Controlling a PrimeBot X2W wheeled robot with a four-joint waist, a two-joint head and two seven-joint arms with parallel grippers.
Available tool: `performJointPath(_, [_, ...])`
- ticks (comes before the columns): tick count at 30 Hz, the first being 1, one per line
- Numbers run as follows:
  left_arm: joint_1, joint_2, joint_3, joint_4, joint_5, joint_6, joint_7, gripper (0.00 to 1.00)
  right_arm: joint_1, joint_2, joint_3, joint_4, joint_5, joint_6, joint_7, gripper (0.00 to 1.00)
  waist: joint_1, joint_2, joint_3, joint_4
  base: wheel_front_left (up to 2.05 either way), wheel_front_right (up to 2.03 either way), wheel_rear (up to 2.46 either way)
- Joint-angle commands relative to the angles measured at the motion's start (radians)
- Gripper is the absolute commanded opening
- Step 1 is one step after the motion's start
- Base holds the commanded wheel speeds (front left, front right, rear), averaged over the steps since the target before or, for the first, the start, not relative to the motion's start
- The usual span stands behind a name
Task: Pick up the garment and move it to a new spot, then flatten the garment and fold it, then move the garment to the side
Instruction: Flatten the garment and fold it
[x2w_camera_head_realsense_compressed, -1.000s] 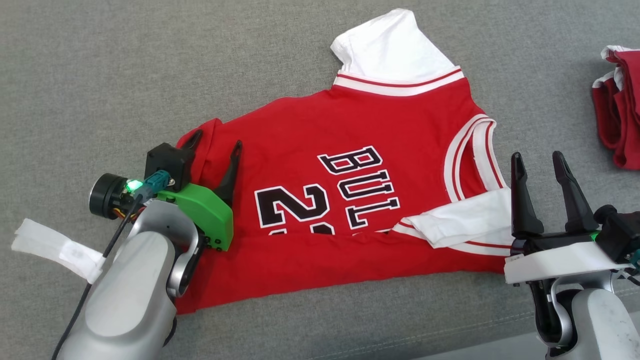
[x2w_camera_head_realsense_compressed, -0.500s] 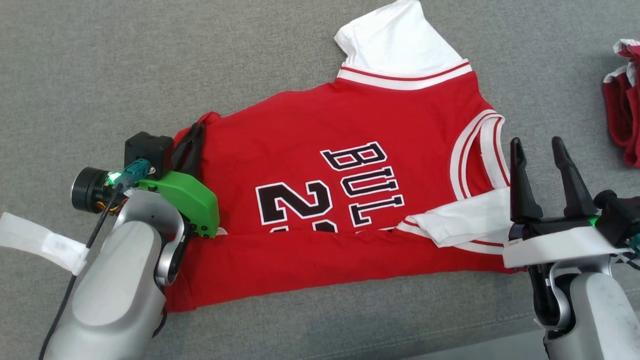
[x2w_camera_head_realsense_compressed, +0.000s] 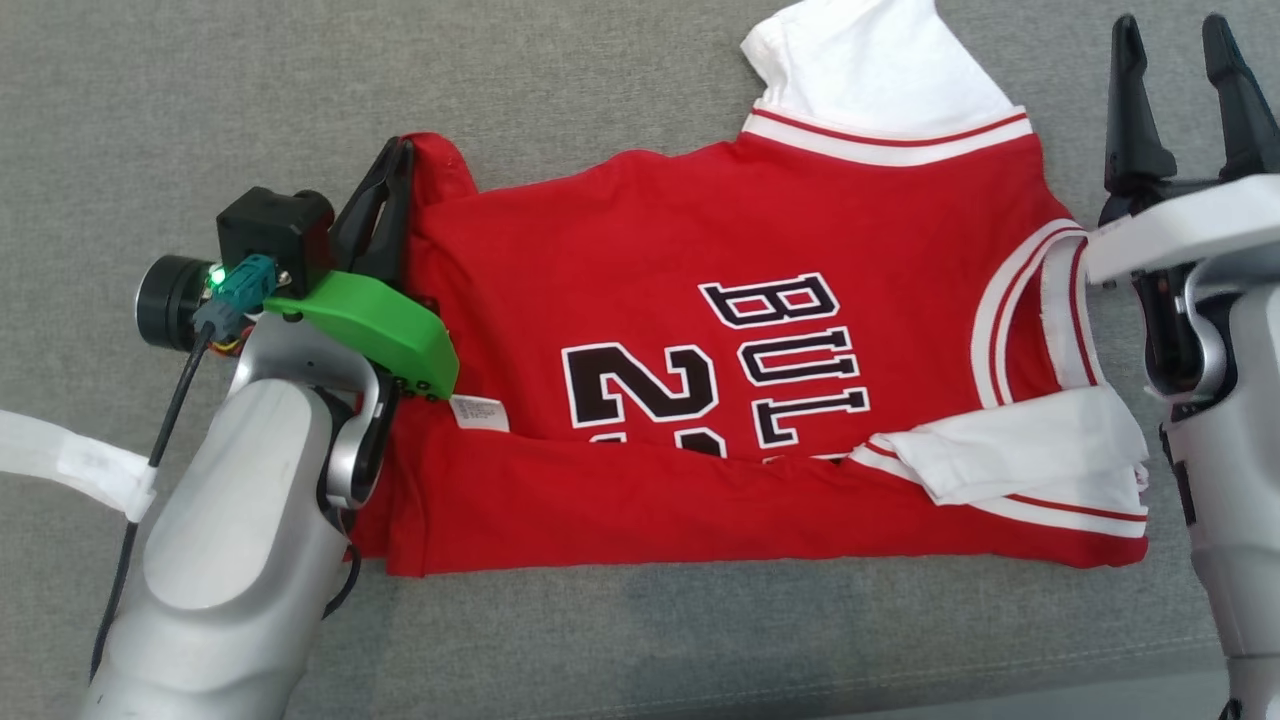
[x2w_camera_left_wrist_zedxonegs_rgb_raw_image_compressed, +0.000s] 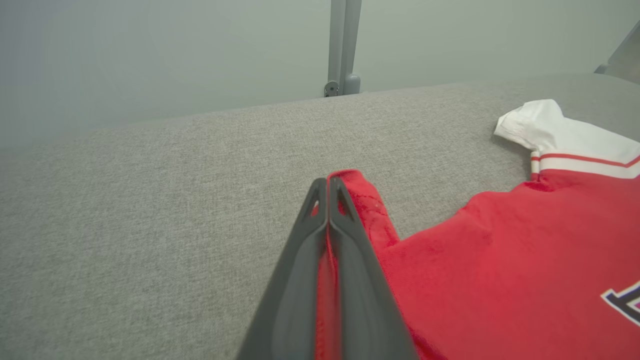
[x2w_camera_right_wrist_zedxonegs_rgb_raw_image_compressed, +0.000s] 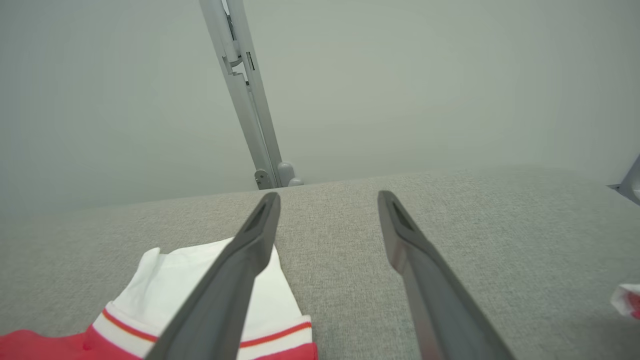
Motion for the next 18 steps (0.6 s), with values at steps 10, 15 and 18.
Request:
performJointPath(10, [-0.079,-0.061,-0.023,-0.003,-0.011,-0.012,-0.031,0.0,-0.312,-0.094,0.168,0.358,0.039,0.0,0.05,1.0,0.0,0.0,0.113,0.153,0.0,0.0,0.0])
performJointPath(15, [-0.101,-0.081,-0.04,0.014,-0.013,-0.022,-0.048,0.0,-0.41,-0.118,0.249,0.486,0.054,0.0,0.077,1.0,0.0,0.0,0.136,0.183,0.0,0.0,0.0])
performJointPath(18, [-0.112,-0.088,-0.042,0.026,-0.015,-0.024,-0.058,0.0,-0.447,-0.125,0.316,0.532,0.081,0.0,0.106,1.0,0.0,0.0,0.143,0.189,0.0,0.0,0.0])
